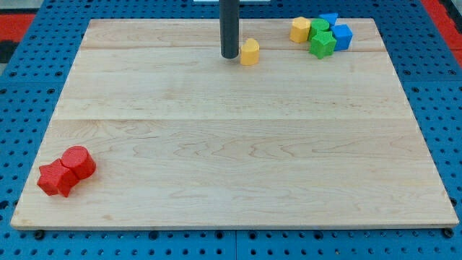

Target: Push the yellow heart closer to the group of blocks

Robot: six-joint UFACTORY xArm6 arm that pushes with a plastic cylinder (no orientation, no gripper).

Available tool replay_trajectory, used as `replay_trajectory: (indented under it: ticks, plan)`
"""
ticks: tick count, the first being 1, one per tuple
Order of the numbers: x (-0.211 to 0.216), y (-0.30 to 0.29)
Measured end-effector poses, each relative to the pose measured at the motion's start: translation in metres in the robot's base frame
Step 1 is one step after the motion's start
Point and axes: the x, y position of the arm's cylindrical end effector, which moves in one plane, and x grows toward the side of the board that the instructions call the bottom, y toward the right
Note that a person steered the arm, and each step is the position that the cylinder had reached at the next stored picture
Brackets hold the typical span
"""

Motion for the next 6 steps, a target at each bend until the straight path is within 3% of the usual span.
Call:
replay_trajectory:
  ticks: [6]
  plan:
    - [-0.022,0.109]
